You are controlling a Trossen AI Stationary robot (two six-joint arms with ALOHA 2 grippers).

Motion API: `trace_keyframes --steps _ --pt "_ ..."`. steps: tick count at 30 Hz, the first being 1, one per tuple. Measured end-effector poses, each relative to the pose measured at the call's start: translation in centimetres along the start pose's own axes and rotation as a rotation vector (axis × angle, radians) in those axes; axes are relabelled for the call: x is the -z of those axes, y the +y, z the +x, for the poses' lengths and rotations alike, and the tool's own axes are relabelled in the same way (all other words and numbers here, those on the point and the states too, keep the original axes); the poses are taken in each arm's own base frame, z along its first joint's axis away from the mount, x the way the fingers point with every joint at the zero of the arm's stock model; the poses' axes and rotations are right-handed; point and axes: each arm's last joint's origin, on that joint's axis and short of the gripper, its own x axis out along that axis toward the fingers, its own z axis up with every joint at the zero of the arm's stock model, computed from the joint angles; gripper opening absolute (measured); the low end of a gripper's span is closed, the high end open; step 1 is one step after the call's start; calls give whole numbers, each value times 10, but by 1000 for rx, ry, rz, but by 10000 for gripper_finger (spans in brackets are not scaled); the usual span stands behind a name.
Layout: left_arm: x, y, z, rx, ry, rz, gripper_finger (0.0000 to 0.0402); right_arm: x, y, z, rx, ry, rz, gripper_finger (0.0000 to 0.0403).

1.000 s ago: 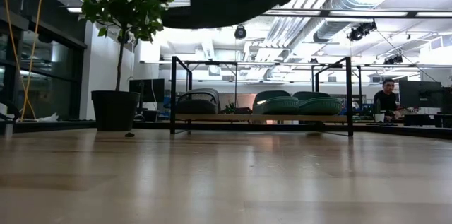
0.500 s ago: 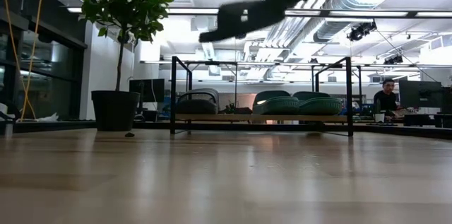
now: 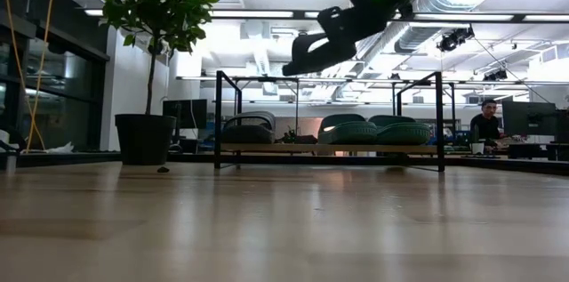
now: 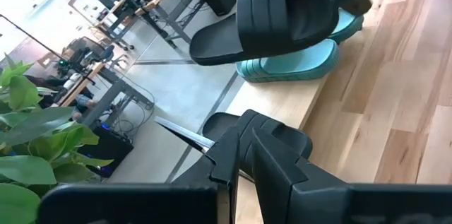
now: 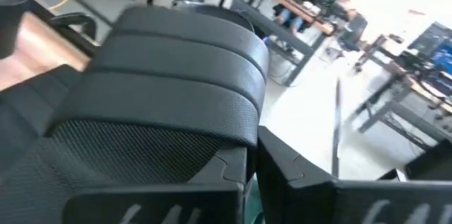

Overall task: Pick and place slides into the shelf
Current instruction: Put the black slipper on the shelf

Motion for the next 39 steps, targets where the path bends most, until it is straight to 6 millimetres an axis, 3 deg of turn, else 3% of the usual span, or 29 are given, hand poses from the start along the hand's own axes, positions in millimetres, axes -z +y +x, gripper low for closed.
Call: trace_keyframes --steps 13,39 --pt "0 4 -1 -7 -4 -20 28 24 15 24 72 -18 117 0" --pt "0 5 -2 -3 -5 -27 28 67 66 53 129 -16 108 0"
